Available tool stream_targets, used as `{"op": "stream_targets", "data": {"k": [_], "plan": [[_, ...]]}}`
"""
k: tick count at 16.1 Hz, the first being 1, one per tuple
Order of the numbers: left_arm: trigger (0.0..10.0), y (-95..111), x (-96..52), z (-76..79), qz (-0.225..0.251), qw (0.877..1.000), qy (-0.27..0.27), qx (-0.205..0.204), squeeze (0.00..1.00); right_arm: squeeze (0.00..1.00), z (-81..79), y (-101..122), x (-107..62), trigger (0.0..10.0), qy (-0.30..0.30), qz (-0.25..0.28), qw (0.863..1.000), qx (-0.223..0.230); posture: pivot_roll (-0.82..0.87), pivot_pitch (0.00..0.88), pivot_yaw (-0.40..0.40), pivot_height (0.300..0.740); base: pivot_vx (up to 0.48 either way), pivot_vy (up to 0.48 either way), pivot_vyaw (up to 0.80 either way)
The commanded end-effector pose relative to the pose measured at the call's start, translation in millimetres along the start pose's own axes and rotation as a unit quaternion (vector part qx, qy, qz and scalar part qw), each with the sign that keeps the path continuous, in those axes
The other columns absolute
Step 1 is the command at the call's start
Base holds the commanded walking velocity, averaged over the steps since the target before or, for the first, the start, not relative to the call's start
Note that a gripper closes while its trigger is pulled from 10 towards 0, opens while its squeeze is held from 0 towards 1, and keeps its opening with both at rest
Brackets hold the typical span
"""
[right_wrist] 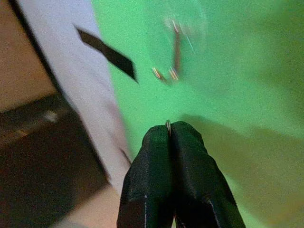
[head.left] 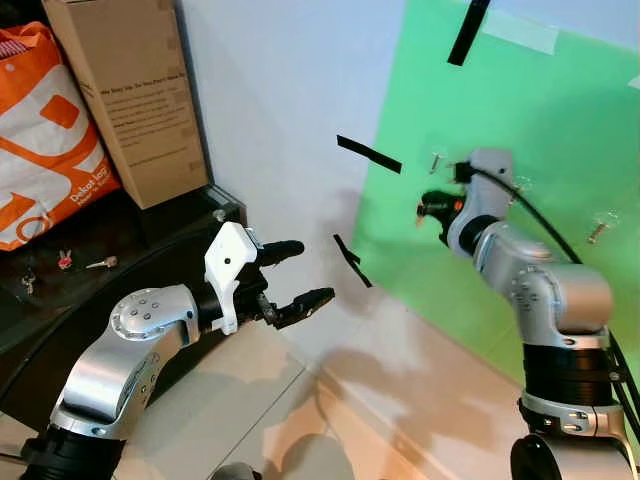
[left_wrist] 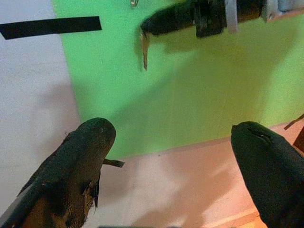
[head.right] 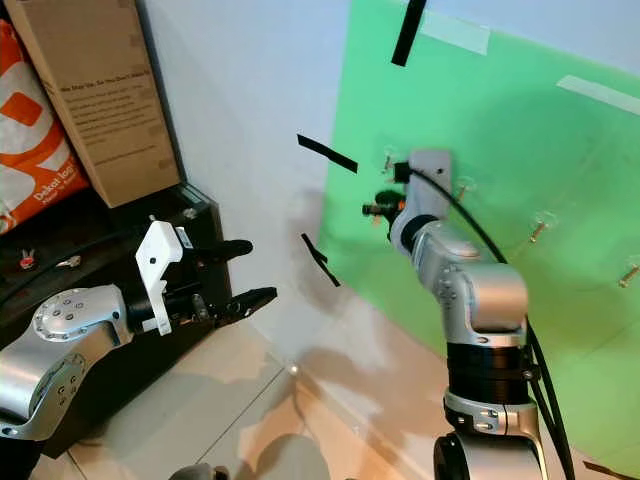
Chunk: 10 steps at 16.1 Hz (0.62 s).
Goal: Hang keys on a hook
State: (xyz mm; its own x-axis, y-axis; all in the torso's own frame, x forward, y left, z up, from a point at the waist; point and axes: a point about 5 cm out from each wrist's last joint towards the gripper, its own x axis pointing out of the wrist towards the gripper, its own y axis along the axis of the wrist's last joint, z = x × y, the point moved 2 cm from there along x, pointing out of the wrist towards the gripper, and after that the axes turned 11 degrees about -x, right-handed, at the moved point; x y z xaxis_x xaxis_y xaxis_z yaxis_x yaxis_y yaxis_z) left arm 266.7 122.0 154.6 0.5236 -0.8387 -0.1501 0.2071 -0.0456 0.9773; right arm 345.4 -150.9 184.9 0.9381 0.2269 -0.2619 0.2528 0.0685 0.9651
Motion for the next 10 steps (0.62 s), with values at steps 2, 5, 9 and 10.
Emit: {"op": "stream_targets", "data": {"k": [2,5,9,10], "plan": [[10.0,1.8,2.8,-0.8,-0.002,1.000,-0.003,0.005,0.00,0.00,5.9,15.9,-4.1,10.0,-0.005,0.037,0.999,0.013,0.01,0.000,-0.054,0.740,0.000,0.000,0.00],[10.0,1.5,3.2,-0.5,-0.002,1.000,-0.005,0.006,0.00,0.00,12.4,22.6,-4.4,10.0,-0.024,0.051,0.998,0.022,0.01,0.000,-0.056,0.740,0.000,0.000,0.00],[10.0,0.8,2.8,0.0,-0.003,1.000,-0.006,0.007,0.00,0.00,10.5,28.7,-4.7,10.0,-0.015,0.069,0.996,0.055,0.01,0.000,-0.059,0.740,0.000,0.000,0.00],[10.0,0.6,2.8,0.2,-0.003,1.000,-0.006,0.007,0.00,0.00,8.9,29.7,-4.8,10.0,-0.011,0.071,0.996,0.057,0.01,0.000,-0.059,0.740,0.000,0.000,0.00]]}}
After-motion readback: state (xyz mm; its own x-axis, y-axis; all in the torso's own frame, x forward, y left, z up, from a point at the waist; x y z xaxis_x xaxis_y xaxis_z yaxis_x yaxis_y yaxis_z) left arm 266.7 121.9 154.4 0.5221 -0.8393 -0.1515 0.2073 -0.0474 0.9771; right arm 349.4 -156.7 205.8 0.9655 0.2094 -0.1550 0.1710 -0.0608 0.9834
